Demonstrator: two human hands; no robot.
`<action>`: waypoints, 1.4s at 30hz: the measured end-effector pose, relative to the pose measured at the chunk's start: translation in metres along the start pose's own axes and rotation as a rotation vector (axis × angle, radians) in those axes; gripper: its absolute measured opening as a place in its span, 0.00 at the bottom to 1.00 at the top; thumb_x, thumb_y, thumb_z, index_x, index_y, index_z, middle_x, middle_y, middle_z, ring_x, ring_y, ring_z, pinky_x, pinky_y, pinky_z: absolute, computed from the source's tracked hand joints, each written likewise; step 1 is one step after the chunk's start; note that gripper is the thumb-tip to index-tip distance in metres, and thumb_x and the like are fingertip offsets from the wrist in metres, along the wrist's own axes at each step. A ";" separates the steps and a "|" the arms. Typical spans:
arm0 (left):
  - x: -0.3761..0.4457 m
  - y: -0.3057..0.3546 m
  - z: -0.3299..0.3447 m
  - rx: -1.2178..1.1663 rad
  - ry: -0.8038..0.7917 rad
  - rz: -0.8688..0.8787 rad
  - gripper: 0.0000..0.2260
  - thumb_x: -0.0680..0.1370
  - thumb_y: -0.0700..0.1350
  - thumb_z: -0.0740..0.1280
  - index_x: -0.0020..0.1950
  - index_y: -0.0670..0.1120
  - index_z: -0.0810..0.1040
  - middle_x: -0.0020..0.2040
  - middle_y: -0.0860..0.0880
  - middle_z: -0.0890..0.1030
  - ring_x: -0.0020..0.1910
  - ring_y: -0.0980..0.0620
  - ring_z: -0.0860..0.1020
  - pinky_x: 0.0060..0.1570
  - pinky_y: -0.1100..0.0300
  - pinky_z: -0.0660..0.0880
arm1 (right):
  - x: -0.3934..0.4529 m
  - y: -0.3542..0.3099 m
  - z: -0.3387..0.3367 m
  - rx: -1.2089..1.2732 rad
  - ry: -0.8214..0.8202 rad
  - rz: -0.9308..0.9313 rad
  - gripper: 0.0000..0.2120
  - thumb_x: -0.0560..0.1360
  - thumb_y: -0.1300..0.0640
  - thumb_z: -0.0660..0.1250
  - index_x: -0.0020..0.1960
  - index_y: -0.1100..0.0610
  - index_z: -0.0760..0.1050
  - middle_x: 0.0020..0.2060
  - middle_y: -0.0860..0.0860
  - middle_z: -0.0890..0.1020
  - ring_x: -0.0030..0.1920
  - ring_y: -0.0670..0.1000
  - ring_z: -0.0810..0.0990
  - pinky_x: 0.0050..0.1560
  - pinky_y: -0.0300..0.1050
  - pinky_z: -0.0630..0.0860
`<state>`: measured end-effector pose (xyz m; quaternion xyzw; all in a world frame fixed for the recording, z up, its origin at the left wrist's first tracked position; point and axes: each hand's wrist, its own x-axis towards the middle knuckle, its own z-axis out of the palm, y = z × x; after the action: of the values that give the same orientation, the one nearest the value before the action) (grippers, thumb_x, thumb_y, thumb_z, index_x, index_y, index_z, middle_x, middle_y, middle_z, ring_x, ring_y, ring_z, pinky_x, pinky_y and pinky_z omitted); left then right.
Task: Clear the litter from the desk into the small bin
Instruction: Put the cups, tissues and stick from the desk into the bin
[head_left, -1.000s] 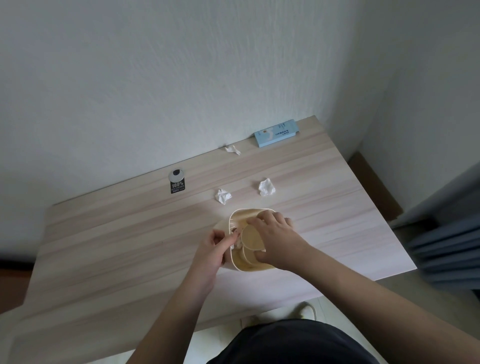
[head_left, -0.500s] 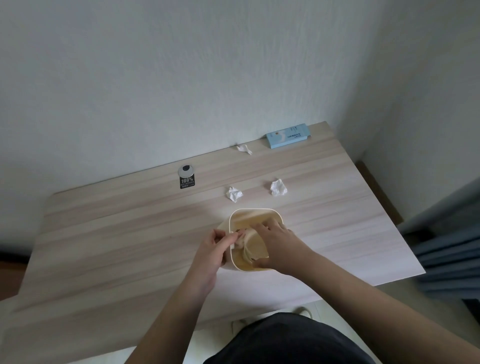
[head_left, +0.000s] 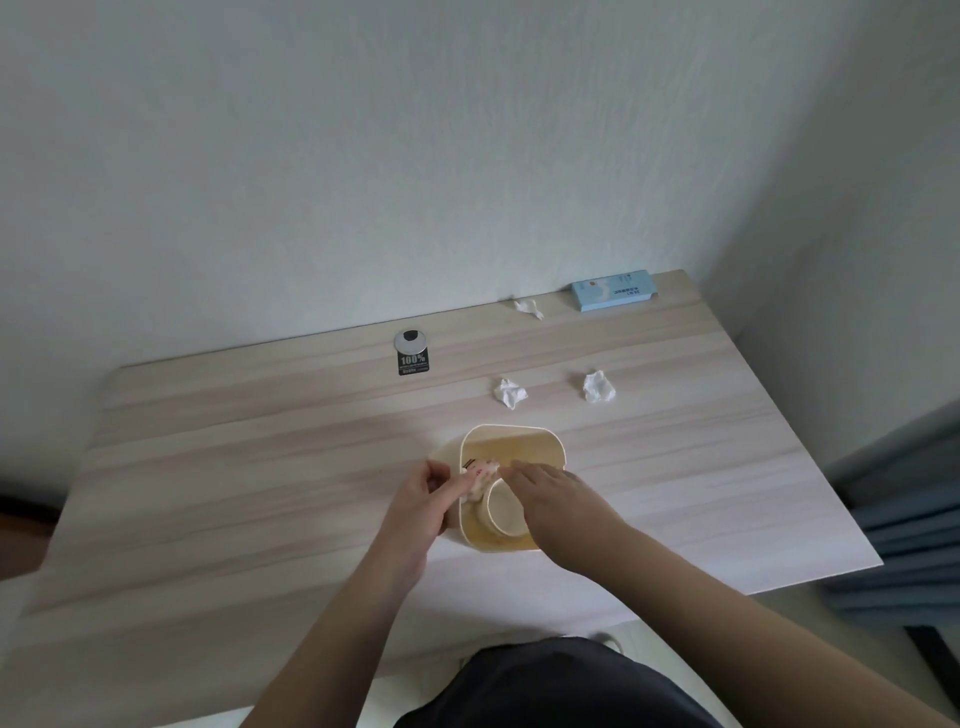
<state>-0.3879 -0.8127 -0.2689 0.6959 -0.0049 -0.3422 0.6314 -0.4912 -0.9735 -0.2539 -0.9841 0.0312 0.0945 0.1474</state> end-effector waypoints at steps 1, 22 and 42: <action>0.000 0.000 -0.005 0.001 -0.009 0.006 0.23 0.61 0.56 0.76 0.45 0.43 0.74 0.28 0.55 0.76 0.26 0.57 0.74 0.26 0.65 0.70 | 0.003 -0.006 0.003 -0.008 -0.030 0.007 0.34 0.74 0.67 0.62 0.76 0.58 0.53 0.73 0.55 0.65 0.71 0.56 0.65 0.69 0.48 0.63; 0.034 0.012 -0.019 -0.103 0.048 -0.071 0.11 0.72 0.47 0.72 0.47 0.44 0.73 0.30 0.51 0.73 0.27 0.56 0.71 0.30 0.62 0.69 | 0.044 0.062 -0.060 0.336 0.346 0.185 0.18 0.77 0.68 0.57 0.64 0.59 0.76 0.61 0.53 0.79 0.61 0.52 0.76 0.55 0.33 0.66; 0.064 0.032 0.034 -0.168 0.275 -0.074 0.07 0.75 0.44 0.69 0.44 0.45 0.71 0.24 0.57 0.71 0.23 0.60 0.69 0.31 0.60 0.67 | 0.212 0.153 0.035 -0.014 -0.206 0.023 0.25 0.77 0.60 0.60 0.73 0.51 0.63 0.70 0.56 0.66 0.68 0.59 0.65 0.63 0.55 0.66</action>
<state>-0.3417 -0.8767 -0.2695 0.6807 0.1358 -0.2660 0.6689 -0.3034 -1.1167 -0.3717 -0.9697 0.0266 0.1972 0.1419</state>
